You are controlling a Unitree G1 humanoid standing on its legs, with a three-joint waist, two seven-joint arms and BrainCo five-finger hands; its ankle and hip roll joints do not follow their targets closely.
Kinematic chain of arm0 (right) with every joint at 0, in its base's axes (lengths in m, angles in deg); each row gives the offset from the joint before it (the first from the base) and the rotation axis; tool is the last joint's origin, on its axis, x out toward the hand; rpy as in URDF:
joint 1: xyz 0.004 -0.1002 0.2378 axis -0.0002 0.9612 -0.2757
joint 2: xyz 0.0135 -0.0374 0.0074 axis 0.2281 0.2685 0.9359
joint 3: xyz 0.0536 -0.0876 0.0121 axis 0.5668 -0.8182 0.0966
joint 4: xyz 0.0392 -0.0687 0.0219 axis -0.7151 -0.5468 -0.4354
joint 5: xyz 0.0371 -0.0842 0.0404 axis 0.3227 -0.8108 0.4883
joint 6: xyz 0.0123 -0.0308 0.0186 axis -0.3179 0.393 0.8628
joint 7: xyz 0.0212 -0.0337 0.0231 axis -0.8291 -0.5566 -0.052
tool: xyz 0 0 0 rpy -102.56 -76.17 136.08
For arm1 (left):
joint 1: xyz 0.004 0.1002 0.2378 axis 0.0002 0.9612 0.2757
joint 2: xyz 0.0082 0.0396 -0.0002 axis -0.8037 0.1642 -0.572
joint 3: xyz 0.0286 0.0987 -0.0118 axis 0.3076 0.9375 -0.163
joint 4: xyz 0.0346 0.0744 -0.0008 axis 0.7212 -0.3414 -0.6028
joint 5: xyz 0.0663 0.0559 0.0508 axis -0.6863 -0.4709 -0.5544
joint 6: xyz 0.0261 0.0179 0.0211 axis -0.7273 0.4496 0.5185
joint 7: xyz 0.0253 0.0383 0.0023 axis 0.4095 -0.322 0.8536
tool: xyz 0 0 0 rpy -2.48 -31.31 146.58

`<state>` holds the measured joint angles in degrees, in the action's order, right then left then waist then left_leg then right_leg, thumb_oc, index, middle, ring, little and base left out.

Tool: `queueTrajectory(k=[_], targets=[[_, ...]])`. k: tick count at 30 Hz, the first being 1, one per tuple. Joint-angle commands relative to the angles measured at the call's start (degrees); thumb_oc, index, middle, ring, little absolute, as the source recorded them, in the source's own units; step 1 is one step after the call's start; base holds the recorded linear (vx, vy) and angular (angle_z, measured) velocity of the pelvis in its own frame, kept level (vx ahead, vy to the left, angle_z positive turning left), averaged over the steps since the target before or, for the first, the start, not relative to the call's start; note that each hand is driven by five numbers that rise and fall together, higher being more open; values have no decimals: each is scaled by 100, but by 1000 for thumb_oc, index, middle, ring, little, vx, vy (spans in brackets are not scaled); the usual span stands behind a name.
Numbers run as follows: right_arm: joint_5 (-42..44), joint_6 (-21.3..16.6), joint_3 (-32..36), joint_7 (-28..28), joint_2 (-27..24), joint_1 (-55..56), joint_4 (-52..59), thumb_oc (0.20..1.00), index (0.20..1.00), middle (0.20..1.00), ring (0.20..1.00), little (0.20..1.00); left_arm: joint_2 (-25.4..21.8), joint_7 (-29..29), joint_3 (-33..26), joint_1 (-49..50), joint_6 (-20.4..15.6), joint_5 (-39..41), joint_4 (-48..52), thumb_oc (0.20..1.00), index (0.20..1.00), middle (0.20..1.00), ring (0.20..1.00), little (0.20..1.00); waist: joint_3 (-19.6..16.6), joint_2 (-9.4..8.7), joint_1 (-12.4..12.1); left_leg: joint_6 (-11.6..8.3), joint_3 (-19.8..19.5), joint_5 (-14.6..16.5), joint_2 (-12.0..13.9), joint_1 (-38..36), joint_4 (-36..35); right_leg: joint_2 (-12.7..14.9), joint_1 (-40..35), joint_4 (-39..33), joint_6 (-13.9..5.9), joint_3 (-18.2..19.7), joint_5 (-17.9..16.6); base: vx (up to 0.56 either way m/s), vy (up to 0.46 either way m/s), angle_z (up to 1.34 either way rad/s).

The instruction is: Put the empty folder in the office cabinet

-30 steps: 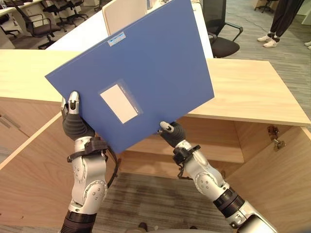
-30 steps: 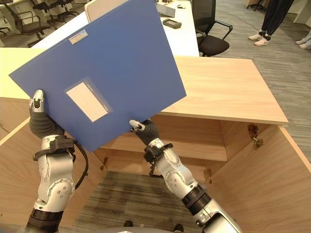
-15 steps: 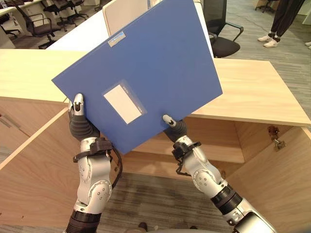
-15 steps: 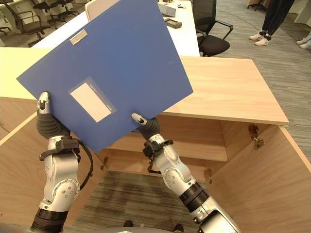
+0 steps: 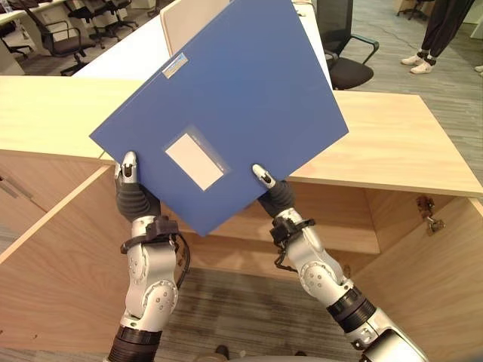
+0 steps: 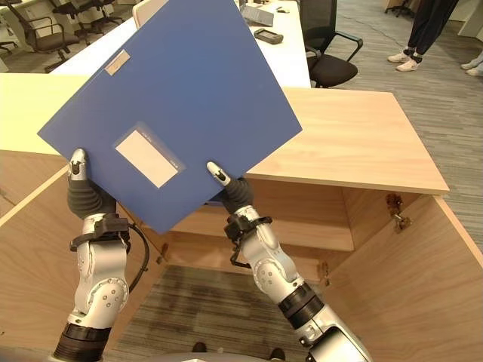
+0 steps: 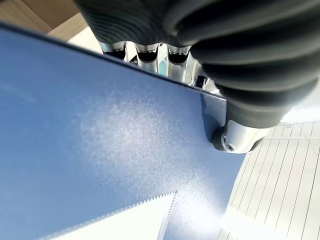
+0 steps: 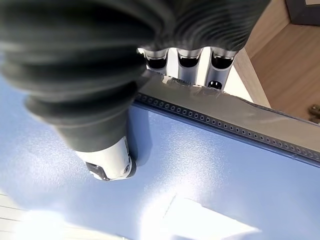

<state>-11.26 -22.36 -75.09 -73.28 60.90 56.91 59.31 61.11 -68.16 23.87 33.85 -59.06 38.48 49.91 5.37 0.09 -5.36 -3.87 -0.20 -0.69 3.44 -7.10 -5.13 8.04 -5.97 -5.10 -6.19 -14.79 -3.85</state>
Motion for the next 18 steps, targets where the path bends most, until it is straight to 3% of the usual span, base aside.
queueTrajectory(k=[1,10,11,12,13,18], targets=[[-44,-277,147,238,385,-622,446,200,200,200,200,200,-258,-304,125,-324,-56,-249,42,200,200,200,200,200,-72,-130,19,-164,-38,368,131,-15,13,-11,-375,190,-220,344,683,0,0,0],[-298,-5,272,569,-82,-236,563,200,200,200,200,200,-317,-473,-109,-168,3,-289,78,200,200,200,200,200,-60,-148,33,-166,-51,370,127,-10,13,-18,-355,233,-226,335,709,0,0,0],[-430,68,304,646,-227,-129,595,200,200,200,200,200,-339,-527,-162,-123,21,-314,85,407,407,407,407,407,-57,-158,35,-165,-51,368,127,-8,13,-17,-353,241,-226,334,711,0,0,0],[-607,119,360,712,-400,-21,659,200,200,200,200,200,-352,-579,-211,-71,28,-313,107,564,564,564,564,564,-54,-167,40,-164,-55,368,128,-5,13,-15,-350,247,-229,332,711,0,0,0],[-898,168,469,745,-601,154,733,200,200,200,200,200,-357,-639,-269,4,49,-320,121,1000,1000,1000,1000,1000,-59,-164,52,-162,-55,371,129,2,13,-14,-348,246,-236,316,716,0,0,0],[-1575,423,1082,1064,-1249,1134,611,200,200,200,200,200,-432,-814,-667,318,125,-622,67,1000,1000,1000,1000,1000,-49,-206,109,-166,-45,378,133,20,13,-15,-326,244,-266,301,709,0,0,0]])
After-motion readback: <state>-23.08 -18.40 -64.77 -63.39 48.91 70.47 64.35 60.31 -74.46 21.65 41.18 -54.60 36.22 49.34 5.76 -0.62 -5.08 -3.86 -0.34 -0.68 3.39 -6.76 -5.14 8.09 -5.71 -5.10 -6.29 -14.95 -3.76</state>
